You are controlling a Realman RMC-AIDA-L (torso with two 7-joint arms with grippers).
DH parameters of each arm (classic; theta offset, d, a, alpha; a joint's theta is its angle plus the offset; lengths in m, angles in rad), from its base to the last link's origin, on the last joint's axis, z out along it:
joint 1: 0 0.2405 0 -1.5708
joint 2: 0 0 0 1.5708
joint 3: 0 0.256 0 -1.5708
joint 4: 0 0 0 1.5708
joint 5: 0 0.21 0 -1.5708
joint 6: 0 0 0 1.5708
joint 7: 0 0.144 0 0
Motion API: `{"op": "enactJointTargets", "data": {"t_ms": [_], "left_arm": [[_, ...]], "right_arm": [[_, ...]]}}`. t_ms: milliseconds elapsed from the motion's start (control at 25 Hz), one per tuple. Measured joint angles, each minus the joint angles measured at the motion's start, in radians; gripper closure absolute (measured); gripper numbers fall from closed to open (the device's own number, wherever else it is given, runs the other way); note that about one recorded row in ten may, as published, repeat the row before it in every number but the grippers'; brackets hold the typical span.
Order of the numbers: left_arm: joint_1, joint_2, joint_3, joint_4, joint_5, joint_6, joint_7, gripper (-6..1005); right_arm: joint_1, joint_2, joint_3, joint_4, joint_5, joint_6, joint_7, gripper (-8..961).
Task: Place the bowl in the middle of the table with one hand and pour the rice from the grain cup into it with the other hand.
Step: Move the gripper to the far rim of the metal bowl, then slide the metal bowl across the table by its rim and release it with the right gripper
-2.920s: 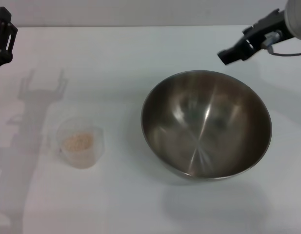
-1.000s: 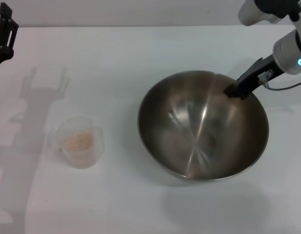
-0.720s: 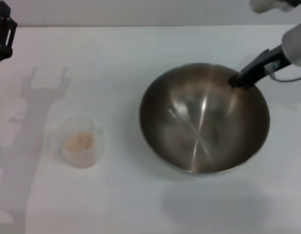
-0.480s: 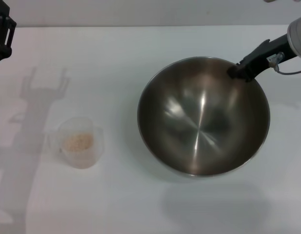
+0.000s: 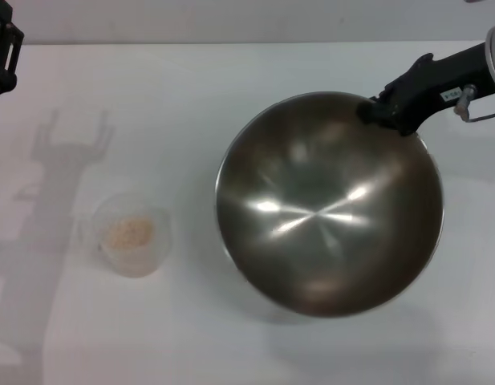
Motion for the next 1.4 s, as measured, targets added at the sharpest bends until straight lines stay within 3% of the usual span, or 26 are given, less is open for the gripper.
{"op": "enactJointTargets", "data": {"t_ms": [520,840,1400], "left_arm": [[-0.011,0.0,-0.005,-0.001,0.0,-0.003,0.0,217],[-0.013,-0.002,-0.005,-0.002,0.0,-0.006,0.0,217],[-0.005,-0.003,-0.004,-0.002,0.0,-0.001,0.0,217]], "right_arm": [[-0.003,0.007,-0.041,0.05,0.128,0.062,-0.046,908],[0.027,0.008,-0.08,0.148,0.128,0.046,-0.046,897],[0.046,0.008,-0.1,0.205,0.058,0.002,-0.021,878]]}}
